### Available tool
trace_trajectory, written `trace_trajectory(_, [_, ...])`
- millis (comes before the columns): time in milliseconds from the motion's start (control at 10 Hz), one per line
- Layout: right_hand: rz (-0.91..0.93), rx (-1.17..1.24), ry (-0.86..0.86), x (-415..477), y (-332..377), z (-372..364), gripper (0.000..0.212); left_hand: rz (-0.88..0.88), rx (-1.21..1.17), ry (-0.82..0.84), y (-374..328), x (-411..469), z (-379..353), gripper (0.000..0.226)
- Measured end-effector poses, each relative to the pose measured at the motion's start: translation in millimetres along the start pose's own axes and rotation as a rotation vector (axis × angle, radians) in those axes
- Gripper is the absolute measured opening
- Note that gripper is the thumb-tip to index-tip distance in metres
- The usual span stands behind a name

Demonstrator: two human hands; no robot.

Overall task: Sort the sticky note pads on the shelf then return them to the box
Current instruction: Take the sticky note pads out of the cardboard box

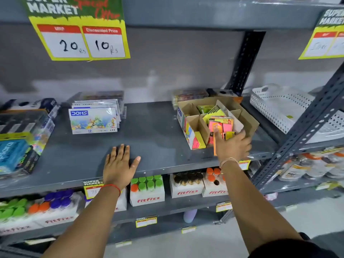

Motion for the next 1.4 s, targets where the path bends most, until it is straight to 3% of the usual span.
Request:
trace_trajectory(100, [-0.064,-0.054,0.129,0,-9,-12,0.090,-0.003,0.015,-0.031,1,1,1,0.063])
trace_trajectory(400, [-0.026,0.200,0.099,27,-1,-19,0.068,-0.025,0.034,0.000,1,1,-1,0.062])
trace_trajectory(600, [-0.033,0.168,0.299,45,-2,-30,0.055,-0.029,0.048,-0.010,0,0,-1,0.063])
trace_trajectory(800, [-0.084,0.233,0.470,51,9,-32,0.062,-0.027,0.055,-0.011,0,1,-2,0.063])
trace_trajectory(1000, [-0.157,0.465,0.452,49,6,-29,0.043,-0.026,0.056,0.004,1,1,-3,0.064])
trace_trajectory(1200, [-0.212,0.680,0.475,48,-5,-29,0.062,-0.022,0.049,-0.006,-1,1,-1,0.062])
trace_trajectory(1400, [-0.139,0.656,0.521,49,3,-32,0.054,-0.032,0.049,-0.006,0,1,-1,0.063])
Point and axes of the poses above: each hand's wrist, its own x-axis towards the middle knuckle, its own z-axis out of the back of the hand, y = z × x, the point moved 6 cm from there along x, towards the middle knuckle, and after that the axes turned 3 degrees about z, right-handed, at the moved point
